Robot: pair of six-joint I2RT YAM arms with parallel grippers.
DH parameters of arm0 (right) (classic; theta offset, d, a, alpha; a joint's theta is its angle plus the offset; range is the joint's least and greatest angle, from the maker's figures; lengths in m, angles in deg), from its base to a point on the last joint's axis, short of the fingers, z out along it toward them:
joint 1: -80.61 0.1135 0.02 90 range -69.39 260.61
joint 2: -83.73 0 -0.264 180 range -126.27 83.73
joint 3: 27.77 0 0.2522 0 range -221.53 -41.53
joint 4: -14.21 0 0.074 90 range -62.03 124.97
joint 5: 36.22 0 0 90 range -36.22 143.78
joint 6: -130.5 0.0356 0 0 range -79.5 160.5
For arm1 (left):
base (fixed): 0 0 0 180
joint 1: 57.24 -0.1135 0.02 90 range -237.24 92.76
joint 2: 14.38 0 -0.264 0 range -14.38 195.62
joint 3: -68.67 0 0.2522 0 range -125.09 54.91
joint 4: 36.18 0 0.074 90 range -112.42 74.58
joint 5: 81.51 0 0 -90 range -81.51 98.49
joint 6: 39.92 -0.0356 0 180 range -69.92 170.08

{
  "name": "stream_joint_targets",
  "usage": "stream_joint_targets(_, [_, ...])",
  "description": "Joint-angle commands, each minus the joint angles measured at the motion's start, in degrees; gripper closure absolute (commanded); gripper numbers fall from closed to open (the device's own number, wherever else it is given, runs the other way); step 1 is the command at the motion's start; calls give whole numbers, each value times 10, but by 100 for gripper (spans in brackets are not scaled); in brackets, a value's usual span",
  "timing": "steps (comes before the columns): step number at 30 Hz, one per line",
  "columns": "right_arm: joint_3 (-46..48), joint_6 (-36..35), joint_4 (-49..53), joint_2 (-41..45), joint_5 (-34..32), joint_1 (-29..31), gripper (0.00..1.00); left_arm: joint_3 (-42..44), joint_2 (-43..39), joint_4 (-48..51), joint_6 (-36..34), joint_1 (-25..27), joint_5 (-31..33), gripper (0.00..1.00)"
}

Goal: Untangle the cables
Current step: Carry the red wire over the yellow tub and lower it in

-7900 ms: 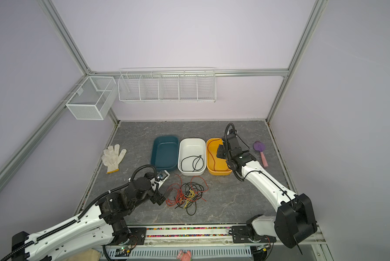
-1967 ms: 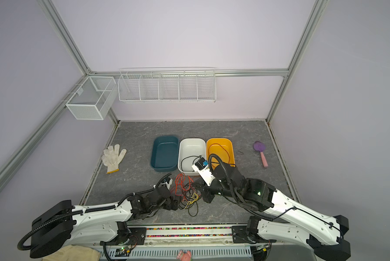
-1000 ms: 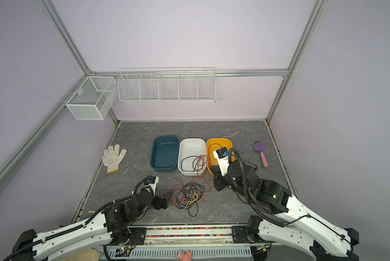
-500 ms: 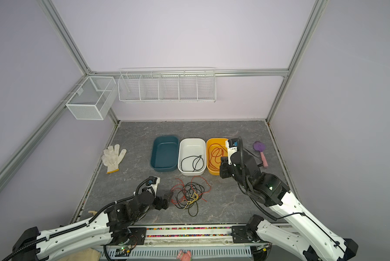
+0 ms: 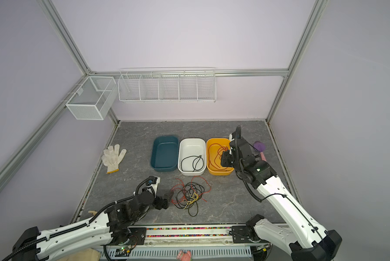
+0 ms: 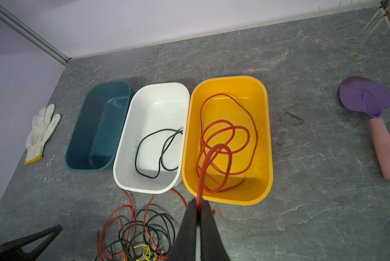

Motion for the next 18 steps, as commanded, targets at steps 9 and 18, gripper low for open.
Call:
stream_joint_targets(9, [3,27,-59,-91,108,-60,93,11,-4,-12,-2,3,4,0])
stream_joint_targets(18, [6,31,-68,-143,156,-76,93,11,-3,-15,-4,2,4,0])
